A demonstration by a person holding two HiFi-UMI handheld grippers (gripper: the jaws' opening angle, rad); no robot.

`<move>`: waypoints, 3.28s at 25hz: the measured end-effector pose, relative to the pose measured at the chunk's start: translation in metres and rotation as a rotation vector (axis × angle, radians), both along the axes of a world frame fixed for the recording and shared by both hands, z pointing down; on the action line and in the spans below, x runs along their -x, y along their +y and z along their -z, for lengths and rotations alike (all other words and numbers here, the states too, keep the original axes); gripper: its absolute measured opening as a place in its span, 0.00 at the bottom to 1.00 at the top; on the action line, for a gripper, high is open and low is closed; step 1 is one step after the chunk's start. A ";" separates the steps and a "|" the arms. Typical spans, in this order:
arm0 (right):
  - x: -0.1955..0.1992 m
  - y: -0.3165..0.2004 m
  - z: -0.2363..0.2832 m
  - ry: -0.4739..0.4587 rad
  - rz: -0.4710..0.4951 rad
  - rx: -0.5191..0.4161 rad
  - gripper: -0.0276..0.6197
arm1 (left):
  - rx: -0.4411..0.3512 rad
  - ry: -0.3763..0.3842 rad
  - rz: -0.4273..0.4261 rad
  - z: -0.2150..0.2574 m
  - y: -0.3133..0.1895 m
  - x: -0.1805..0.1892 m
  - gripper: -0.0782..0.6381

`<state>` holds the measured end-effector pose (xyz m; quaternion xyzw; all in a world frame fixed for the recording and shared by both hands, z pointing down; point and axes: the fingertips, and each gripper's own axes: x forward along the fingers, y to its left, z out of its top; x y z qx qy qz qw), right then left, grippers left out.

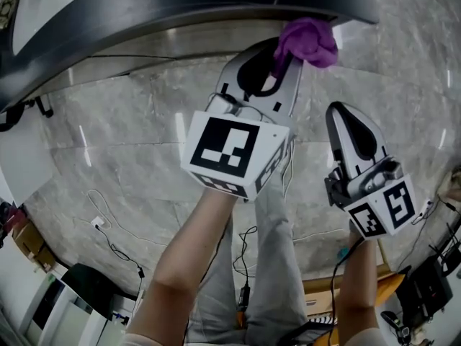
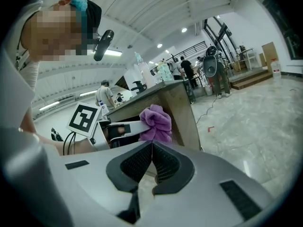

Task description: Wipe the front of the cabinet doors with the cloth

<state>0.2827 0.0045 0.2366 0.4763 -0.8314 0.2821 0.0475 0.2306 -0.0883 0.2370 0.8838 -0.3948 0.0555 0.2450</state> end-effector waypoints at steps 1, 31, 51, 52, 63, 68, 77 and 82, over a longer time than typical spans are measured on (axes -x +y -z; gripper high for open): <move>-0.001 0.001 0.000 0.001 -0.004 0.006 0.09 | -0.002 -0.001 0.002 0.000 0.000 0.001 0.21; 0.171 -0.032 0.002 0.013 0.110 0.004 0.09 | -0.037 -0.079 0.205 -0.006 -0.034 0.237 0.21; 0.184 -0.011 -0.004 -0.006 0.160 0.006 0.09 | -0.028 -0.095 0.453 -0.012 -0.015 0.324 0.21; 0.177 -0.009 -0.003 -0.008 0.156 0.006 0.09 | -0.030 -0.093 0.453 -0.012 -0.010 0.318 0.21; 0.090 0.003 -0.004 -0.020 0.087 0.011 0.09 | 0.029 -0.054 0.265 -0.031 0.036 0.170 0.21; 0.033 0.006 -0.005 -0.022 0.050 0.016 0.09 | 0.024 -0.032 0.155 -0.025 0.039 0.080 0.21; -0.031 0.006 -0.024 -0.043 0.007 0.045 0.09 | 0.071 -0.014 0.077 -0.050 0.027 -0.015 0.21; -0.049 0.006 -0.037 -0.050 -0.007 0.066 0.09 | 0.090 -0.010 0.077 -0.065 0.019 -0.038 0.21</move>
